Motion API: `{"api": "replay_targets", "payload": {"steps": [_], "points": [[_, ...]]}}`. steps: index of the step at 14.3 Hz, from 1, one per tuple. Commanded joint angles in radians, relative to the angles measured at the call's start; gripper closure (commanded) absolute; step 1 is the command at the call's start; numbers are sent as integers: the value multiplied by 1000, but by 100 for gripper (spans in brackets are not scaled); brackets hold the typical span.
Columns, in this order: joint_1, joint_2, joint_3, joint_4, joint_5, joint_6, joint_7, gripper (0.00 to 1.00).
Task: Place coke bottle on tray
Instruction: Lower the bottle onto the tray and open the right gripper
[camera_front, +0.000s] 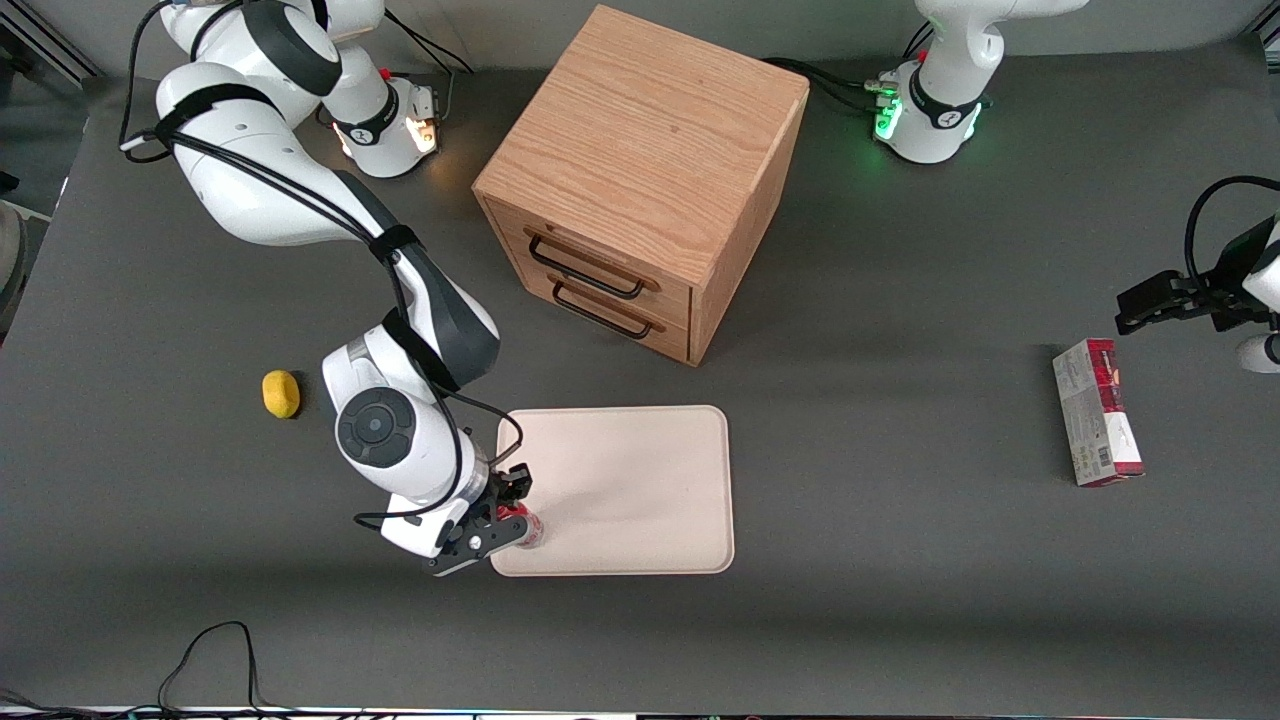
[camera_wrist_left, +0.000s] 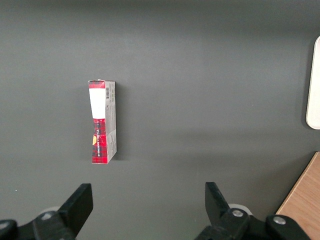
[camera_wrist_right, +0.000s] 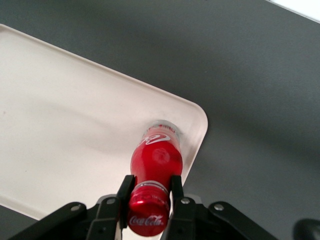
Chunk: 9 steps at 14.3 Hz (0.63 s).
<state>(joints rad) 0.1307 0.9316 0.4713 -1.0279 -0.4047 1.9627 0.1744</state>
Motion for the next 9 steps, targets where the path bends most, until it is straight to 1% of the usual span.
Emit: {"api": "replay_targets", "payload": {"steps": [1, 5, 7, 8, 9], "points": [[1, 16, 10, 19, -37, 22, 57, 0], [0, -2, 9, 11, -34, 33, 60, 0], [-16, -45, 9, 3, -19, 18, 73, 0], [-35, -92, 10, -35, -8, -14, 83, 0], [-63, -155, 7, -87, 39, -39, 82, 0]]}}
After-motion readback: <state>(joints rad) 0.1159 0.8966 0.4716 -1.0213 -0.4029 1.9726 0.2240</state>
